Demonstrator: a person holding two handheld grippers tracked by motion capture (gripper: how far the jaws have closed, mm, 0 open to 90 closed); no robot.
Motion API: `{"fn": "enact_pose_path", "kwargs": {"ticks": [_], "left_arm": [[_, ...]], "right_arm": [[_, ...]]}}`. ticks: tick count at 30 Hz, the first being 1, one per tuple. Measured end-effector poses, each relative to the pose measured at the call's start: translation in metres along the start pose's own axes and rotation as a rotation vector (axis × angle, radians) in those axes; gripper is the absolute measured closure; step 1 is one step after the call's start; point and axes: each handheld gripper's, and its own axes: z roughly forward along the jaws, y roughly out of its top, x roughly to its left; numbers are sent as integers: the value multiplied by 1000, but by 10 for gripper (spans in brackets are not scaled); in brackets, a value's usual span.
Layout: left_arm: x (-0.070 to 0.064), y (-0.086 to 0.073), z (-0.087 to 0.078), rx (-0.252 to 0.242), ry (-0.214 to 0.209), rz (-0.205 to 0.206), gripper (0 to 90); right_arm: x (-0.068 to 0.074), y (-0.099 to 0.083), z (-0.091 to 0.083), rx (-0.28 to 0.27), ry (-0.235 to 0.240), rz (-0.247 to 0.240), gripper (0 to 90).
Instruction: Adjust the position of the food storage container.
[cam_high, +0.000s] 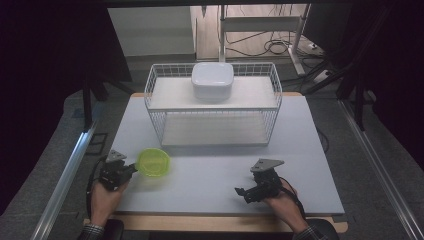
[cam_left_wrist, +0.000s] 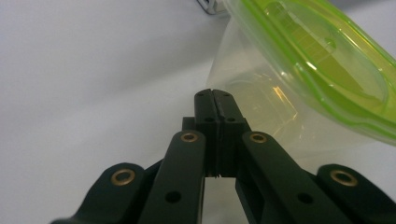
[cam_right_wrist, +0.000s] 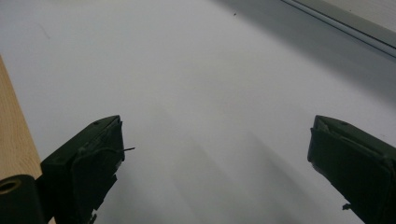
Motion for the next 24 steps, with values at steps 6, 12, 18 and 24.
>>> {"fn": "enact_pose_path", "kwargs": {"ticks": [6, 12, 18, 24], "left_arm": [[5, -2, 1, 7, -12, -21, 900], [13, -5, 8, 4, -79, -44, 900], [6, -3, 15, 19, -127, -21, 900], [-9, 2, 23, 28, -152, 22, 900]], "right_arm": [[0, 0, 1, 7, 1, -4, 42], [1, -1, 2, 14, 4, -7, 42], [1, -1, 4, 21, 5, -14, 42], [2, 0, 5, 29, 4, -18, 42]]}}
